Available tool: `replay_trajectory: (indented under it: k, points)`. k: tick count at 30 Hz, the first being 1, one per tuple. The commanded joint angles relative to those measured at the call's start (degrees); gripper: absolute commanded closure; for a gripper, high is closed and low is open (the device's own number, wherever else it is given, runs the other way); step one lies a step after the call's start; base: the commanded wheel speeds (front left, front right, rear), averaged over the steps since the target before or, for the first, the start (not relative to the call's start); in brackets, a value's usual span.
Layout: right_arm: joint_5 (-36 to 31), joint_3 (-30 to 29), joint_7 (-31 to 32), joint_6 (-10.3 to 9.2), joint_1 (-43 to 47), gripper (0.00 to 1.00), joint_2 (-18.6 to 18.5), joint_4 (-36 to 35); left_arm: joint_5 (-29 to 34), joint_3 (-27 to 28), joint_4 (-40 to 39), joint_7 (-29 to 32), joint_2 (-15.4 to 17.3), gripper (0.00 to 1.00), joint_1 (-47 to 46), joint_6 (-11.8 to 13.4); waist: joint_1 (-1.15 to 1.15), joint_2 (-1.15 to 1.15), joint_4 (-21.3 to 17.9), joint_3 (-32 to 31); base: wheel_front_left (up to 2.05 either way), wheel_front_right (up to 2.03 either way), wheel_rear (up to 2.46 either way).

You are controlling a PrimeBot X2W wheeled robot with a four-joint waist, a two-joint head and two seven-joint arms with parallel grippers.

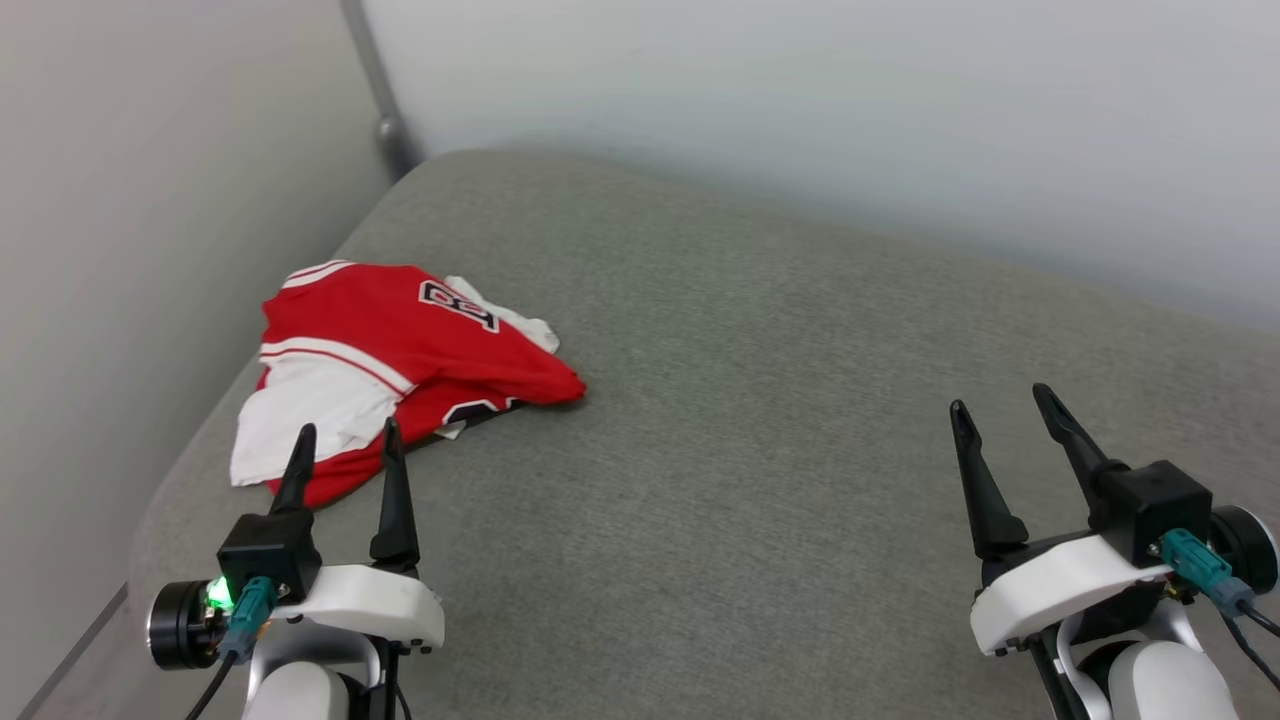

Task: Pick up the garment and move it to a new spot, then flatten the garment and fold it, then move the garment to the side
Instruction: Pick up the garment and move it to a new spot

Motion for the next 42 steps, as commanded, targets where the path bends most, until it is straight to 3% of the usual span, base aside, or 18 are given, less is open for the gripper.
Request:
replay_trajectory:
  k: [1,12,24,27,32,42]
  points:
    - [-0.20,0.16,-0.25,-0.04,-0.56,0.00,0.10,0.17,0.01,0.30,-0.16,-0.15,-0.14,0.00,0.64,0.05,0.00,0.00,1.83,0.28,0.00,0.00,0.00]
    - [0.05,1.10,0.34,-0.04,-1.73,0.00,0.10,-0.38,-0.36,2.66,-1.30,-0.15,-0.67,0.00,0.01,-0.35,0.00,0.00,4.43,1.78,0.00,0.00,0.00]
    - [-0.42,1.59,1.20,-0.04,-4.16,0.00,0.09,-1.48,-0.64,4.30,1.12,-0.15,0.56,0.00,-9.90,-2.06,0.00,0.00,1.55,5.23,0.00,0.00,0.00]
    - [-0.72,1.82,1.61,-0.04,-5.01,0.00,0.09,-2.16,-1.24,5.32,4.36,0.52,3.03,0.00,-15.89,-2.69,0.00,0.00,-0.52,7.44,0.00,0.00,0.00]
    - [-1.28,2.42,1.86,-0.04,-7.13,0.00,0.07,-3.24,-2.60,7.01,10.94,7.11,9.31,0.00,-25.09,-5.01,0.00,0.00,-5.27,11.92,0.00,0.00,0.00]
    - [-0.14,2.05,0.07,-0.04,-10.01,0.00,0.08,-2.75,-9.39,7.55,21.10,27.21,20.06,0.00,-31.25,-8.73,0.00,0.00,-12.72,20.93,0.00,0.00,0.00]
